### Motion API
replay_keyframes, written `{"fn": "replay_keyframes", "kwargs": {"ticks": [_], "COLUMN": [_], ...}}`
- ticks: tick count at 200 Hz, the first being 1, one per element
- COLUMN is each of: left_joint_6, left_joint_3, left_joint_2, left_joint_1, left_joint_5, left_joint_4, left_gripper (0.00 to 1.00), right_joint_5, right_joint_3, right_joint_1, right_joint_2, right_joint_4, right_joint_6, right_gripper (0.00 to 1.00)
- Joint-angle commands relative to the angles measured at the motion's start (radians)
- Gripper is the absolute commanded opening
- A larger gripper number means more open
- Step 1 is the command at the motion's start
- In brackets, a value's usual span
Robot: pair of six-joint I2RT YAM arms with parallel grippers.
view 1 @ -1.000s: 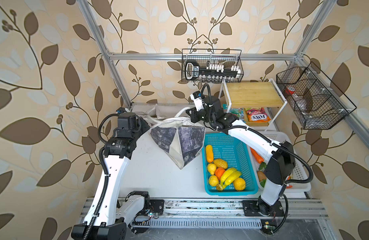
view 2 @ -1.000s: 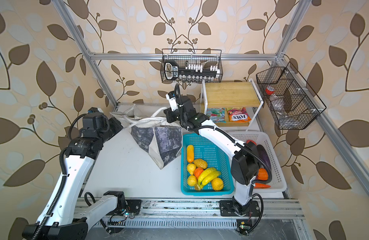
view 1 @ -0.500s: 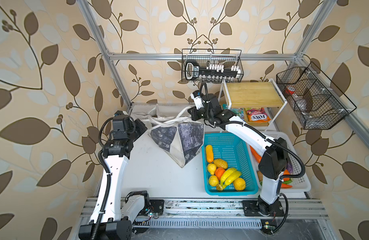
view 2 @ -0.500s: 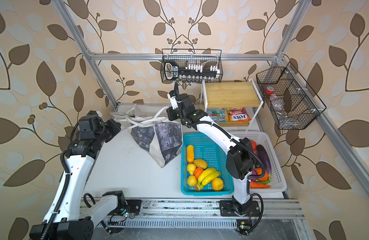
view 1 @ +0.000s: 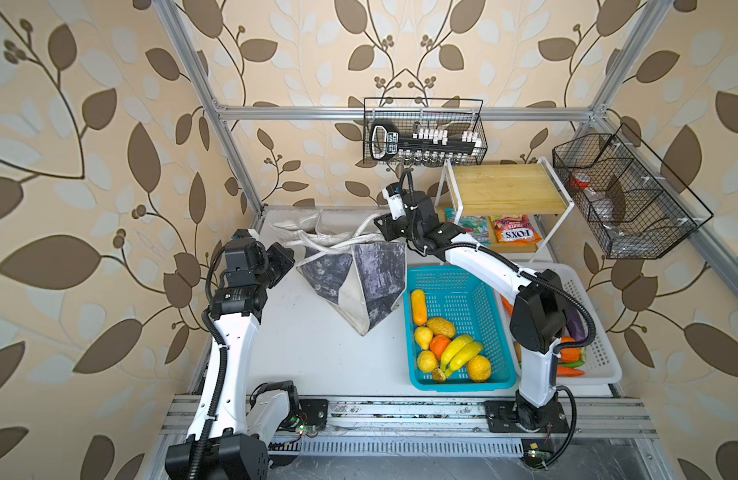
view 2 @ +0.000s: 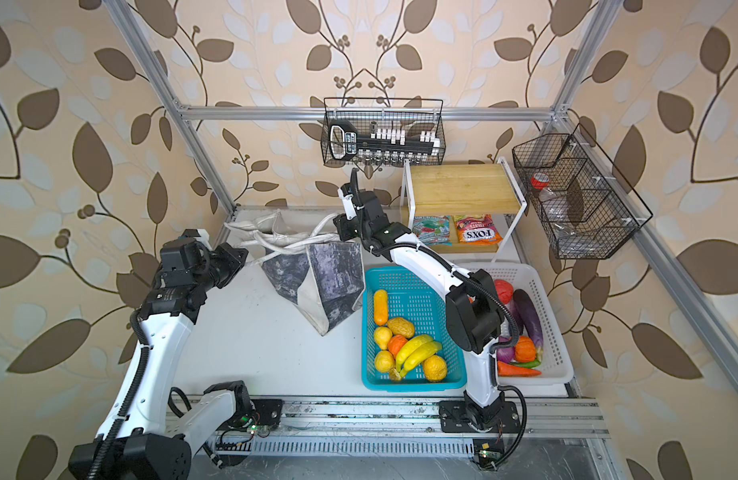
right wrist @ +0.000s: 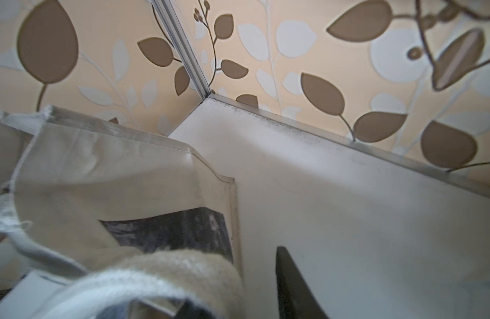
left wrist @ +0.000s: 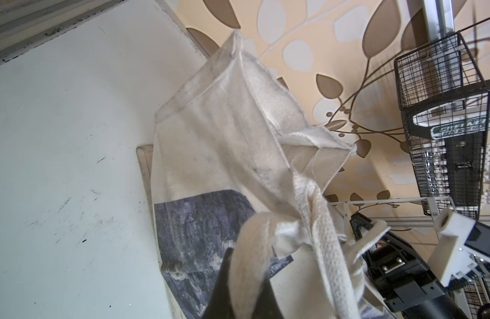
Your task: Place the food into the grocery bag and tie it
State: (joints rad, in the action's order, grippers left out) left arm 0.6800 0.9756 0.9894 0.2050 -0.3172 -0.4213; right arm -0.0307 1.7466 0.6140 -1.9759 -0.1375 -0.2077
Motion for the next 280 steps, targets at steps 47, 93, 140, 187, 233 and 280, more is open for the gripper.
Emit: {"fn": "replay_keyframes", "kwargs": {"ticks": [47,93,140,187,233,280], "left_joint_6": [-0.01,0.001,0.001,0.001,0.001,0.054], "left_joint_3": [0.014,0.015,0.018,0.018,0.033,0.056], "left_joint_2": [0.016,0.022,0.032,0.037,0.039,0.03], "left_joint_1": [0.017,0.016,0.016,0.016,0.017,0.024], "left_joint_5": [-0.026,-0.038,-0.046,-0.05,-0.055,0.128], "left_joint_4": [0.03,0.035,0.035,0.033,0.019,-0.049], "left_gripper": [0.0,0.0,0.0,0.0,0.0,0.0], "right_joint_5": [0.183,0.158,0.051,-0.034,-0.066,0.009], "right_joint_3": [0.024,-0.065,-0.174,-0.187,-0.179,-0.141], "right_joint_1": [0.089,0.146,0.158,0.171,0.222,0.138], "right_joint_2": [0.018,0.065,0.128,0.133,0.144,0.136], "right_joint_4": [0.1,0.221,0.364,0.379,0.304,0.241], "right_joint_6": [0.303,0.519,0.59,0.637,0.804,0.565], "right_gripper": [0.72,0.81,1.0,1.0,0.13,0.0]}}
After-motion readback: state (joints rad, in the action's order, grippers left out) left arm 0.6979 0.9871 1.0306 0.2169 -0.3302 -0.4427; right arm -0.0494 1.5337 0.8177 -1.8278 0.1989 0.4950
